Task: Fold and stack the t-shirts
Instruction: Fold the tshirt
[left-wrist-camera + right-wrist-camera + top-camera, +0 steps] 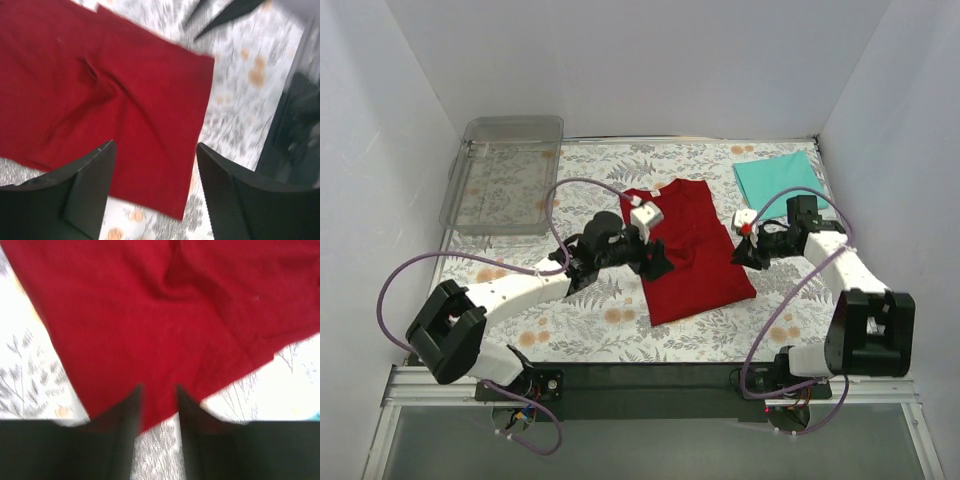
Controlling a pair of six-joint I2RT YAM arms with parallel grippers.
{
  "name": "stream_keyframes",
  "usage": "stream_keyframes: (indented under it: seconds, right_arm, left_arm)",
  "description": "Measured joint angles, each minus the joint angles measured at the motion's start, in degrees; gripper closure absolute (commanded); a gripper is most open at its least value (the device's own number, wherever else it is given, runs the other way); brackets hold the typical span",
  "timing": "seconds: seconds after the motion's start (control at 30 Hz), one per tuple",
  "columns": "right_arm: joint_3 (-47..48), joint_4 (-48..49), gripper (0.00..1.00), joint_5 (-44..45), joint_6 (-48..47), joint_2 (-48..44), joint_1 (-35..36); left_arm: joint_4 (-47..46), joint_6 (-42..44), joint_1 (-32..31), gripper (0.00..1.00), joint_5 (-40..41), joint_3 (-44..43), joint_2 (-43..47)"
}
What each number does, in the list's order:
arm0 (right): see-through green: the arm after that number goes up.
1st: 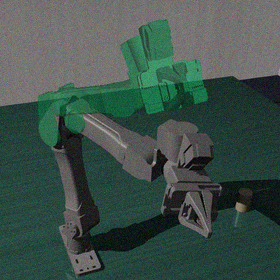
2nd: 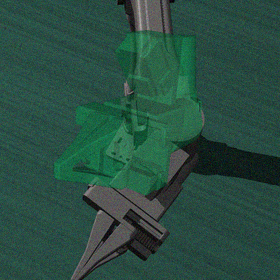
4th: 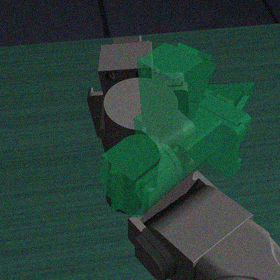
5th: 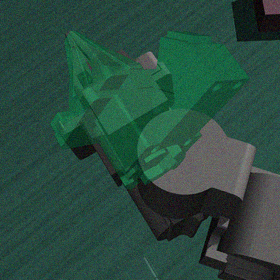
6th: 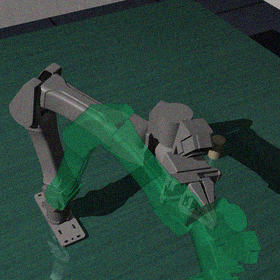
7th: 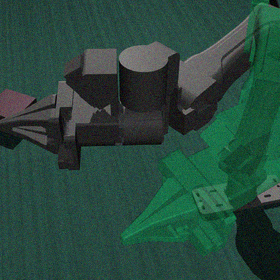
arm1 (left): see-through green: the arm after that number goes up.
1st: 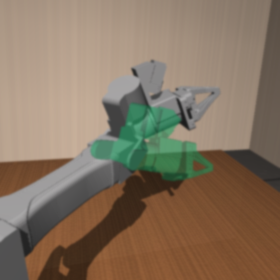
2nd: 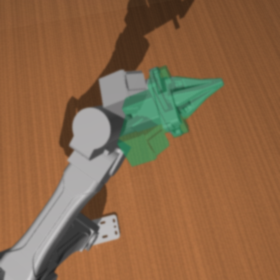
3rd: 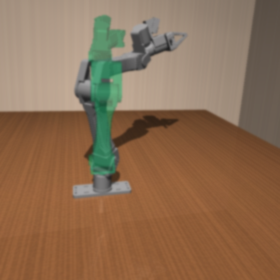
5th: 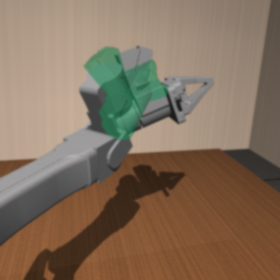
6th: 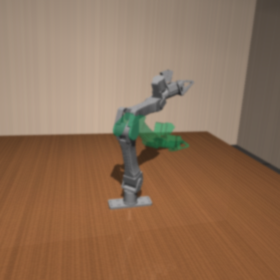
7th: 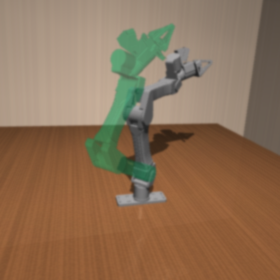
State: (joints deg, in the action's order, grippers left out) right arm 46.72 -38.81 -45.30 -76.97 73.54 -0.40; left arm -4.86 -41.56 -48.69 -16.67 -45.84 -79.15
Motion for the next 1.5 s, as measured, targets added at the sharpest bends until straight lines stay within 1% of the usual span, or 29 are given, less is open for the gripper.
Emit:
stream_keyframes:
  seconds: [0.03,0.1,0.13,0.2,0.23,0.33,0.4,0.57,0.7,0.83,1.0,1.23,1.43,1.5]
  right_arm:
    - [2.25,0.28,0.81,-2.45,3.72,2.71,0.00]
    - [6.49,0.61,0.86,-6.86,12.15,9.18,0.00]
    - [8.00,1.07,0.86,-8.55,15.76,12.52,0.00]
    - [9.97,1.46,0.87,-10.75,21.75,18.56,0.00]
    - [10.27,1.49,0.88,-11.47,23.93,20.90,0.00]
    - [10.14,1.05,0.89,-11.76,29.22,25.27,0.00]
    - [10.12,0.96,0.90,-11.61,31.26,26.34,0.00]
    - [10.12,1.01,0.91,-10.93,34.36,28.55,0.00]
    - [10.12,1.20,0.91,-9.86,35.95,30.64,0.00]
    - [10.05,1.49,0.91,-8.79,37.27,31.23,0.00]
    - [9.62,2.84,0.91,-7.91,38.64,31.21,0.00]
    - [9.01,4.48,0.91,-5.86,40.00,31.19,0.00]
    - [8.55,4.94,0.91,-4.81,40.94,31.17,0.00]
    - [8.50,5.11,0.90,-4.63,41.00,31.01,0.00]
  left_arm:
    - [-1.90,-3.50,2.32,0.44,-2.03,-0.98,-0.87]
    - [-7.04,-9.88,6.47,0.48,-6.49,-2.58,-4.31]
    - [-9.60,-13.22,8.00,0.54,-8.52,-3.17,-6.78]
    - [-14.75,-19.45,9.33,0.57,-12.52,-4.55,-12.70]
    - [-16.57,-22.36,9.40,0.62,-14.49,-5.14,-15.80]
    - [-21.11,-29.64,8.94,0.66,-19.02,-6.49,-23.89]
    - [-22.82,-33.46,8.74,0.68,-20.90,-6.51,-27.19]
    - [-26.84,-39.50,7.96,0.68,-23.04,-6.75,-29.97]
    - [-28.59,-41.88,7.21,0.68,-22.47,-9.70,-33.22]
    - [-27.98,-42.49,6.82,0.69,-19.69,-12.48,-36.92]
    - [-23.04,-41.31,6.73,0.69,-14.38,-16.06,-39.69]
    - [-16.87,-38.27,7.52,0.69,-6.45,-18.75,-39.80]
    - [-14.25,-36.92,9.35,0.69,-3.17,-21.62,-41.33]
    - [-13.73,-36.28,9.46,0.67,-2.27,-22.32,-41.38]
